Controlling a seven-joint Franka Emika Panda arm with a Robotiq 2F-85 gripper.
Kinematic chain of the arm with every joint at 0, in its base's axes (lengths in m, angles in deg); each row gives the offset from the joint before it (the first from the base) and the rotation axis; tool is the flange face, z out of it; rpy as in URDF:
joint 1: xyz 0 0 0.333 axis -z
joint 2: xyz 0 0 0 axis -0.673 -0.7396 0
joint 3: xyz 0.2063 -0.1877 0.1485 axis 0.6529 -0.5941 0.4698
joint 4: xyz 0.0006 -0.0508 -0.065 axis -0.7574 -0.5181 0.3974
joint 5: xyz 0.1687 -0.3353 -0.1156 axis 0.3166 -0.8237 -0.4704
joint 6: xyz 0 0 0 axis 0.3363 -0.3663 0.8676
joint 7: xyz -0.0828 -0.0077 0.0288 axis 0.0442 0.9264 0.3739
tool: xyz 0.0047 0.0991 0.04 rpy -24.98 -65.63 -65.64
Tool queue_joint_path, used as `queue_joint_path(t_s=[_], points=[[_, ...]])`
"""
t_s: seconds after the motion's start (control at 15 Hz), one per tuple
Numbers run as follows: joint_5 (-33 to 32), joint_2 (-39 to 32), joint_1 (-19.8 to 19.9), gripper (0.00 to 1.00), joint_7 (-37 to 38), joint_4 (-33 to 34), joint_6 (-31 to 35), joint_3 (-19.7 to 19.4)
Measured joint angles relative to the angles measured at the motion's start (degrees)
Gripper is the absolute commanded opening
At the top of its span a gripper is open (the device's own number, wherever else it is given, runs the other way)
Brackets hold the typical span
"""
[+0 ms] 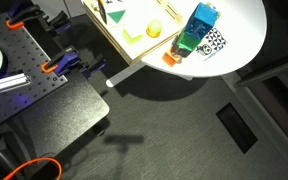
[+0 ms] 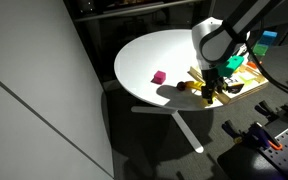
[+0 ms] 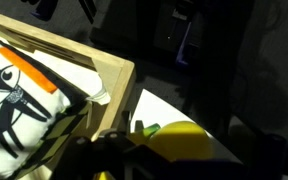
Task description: Put the lemon in the box.
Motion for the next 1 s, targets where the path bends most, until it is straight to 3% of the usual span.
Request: queue_joint_path(t_s=[1.0], points=[[-0.5,-1.0,0.0,1.0,0.0,-0.1,3.0,-0.1]])
